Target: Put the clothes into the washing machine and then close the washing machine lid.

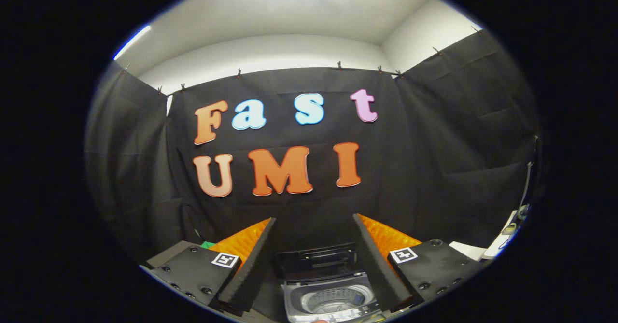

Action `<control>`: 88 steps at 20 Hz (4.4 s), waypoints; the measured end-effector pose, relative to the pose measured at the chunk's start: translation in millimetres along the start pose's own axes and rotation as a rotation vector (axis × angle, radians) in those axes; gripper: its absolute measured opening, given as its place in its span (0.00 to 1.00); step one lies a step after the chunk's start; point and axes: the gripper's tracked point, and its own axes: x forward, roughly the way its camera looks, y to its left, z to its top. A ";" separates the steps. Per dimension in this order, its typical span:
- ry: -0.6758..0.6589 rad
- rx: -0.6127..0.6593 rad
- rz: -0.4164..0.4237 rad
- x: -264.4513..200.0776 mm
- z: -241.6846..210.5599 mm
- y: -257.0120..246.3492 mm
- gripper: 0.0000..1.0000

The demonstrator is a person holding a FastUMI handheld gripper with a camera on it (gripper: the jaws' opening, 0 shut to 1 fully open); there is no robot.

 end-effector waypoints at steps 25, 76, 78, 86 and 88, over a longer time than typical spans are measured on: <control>0.605 -0.133 0.350 94.6 -275.3 288.4 0.98; 0.092 0.039 0.459 66.7 -95.0 121.8 0.11; 0.087 0.022 0.459 70.4 -94.2 89.3 0.11; 0.122 0.037 0.410 86.7 -125.2 -50.1 0.11; 0.144 0.037 0.395 92.3 -140.3 -82.0 0.11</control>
